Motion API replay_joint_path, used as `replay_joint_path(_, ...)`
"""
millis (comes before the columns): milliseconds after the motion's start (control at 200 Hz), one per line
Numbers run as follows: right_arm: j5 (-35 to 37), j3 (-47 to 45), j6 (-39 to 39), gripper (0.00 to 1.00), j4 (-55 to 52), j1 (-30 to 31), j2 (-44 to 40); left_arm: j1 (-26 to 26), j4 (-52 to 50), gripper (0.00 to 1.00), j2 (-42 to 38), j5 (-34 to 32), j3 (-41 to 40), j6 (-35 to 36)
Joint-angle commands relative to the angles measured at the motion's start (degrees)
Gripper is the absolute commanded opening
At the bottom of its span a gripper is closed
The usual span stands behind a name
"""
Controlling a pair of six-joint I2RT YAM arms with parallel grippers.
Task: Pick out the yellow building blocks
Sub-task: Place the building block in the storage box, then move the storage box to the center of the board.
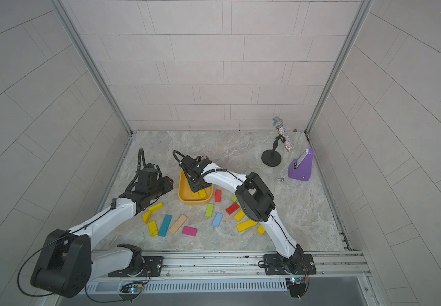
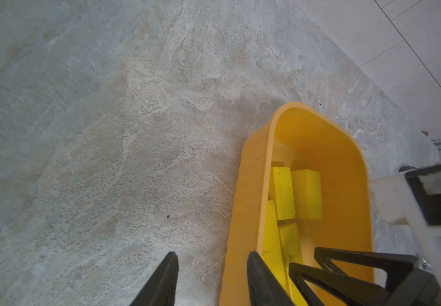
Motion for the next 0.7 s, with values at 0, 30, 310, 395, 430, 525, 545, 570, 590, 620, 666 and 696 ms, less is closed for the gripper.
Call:
replay_joint_path(0,1.7,-2.0,0.8,0.49,-1.5,0.2,-8.0,0.3,1.3,0.48,0.7,1.7,0.4,0.0)
replay_joint_path(30,2.0,-3.5,1.1,0.49,-1.0,0.2,-9.9,0.2,2.0,0.48,0.9,2.7,0.3,0.0)
replay_joint_path(310,5.9,-21.5,8.1,0.47,0.8,-2.5,-28.8,0.2,10.3,0.48,7.5,12.6,0.3,-2.9)
replay_joint_path(395,6.1,-27.6,10.9,0.47,1.2,-4.7,-34.3,0.0,10.2,0.49,9.6,13.9,1.1,-3.3)
replay_joint_path(430,6.2,-29.9,11.8,0.47,1.4,-5.7,-36.4,0.0,10.0,0.48,10.4,14.4,1.5,-3.3)
replay_joint_path(525,6.4,-35.8,14.1,0.47,2.5,-8.3,-41.7,-0.3,10.2,0.45,12.5,16.2,2.3,-3.3)
replay_joint_path(545,6.5,-37.0,14.4,0.47,2.8,-8.8,-42.6,-0.4,10.3,0.44,13.0,16.5,2.5,-3.3)
replay_joint_path(570,6.5,-38.4,14.8,0.47,3.1,-9.5,-43.8,-0.5,10.3,0.42,13.5,16.8,2.8,-3.3)
replay_joint_path(590,6.5,-39.4,15.1,0.47,3.2,-10.0,-44.7,-0.7,10.3,0.41,13.9,17.1,2.9,-3.3)
replay_joint_path(620,6.6,-40.9,15.5,0.47,3.4,-10.9,-45.9,-0.9,10.3,0.4,14.5,17.4,3.2,-3.3)
replay_joint_path(666,6.1,-43.2,16.2,0.46,3.4,-12.3,-47.7,-1.1,10.2,0.36,15.1,17.5,3.6,-4.9)
replay_joint_path(696,5.4,-44.6,16.7,0.47,3.4,-13.4,-48.8,-1.2,10.4,0.34,15.4,17.5,3.8,-5.7)
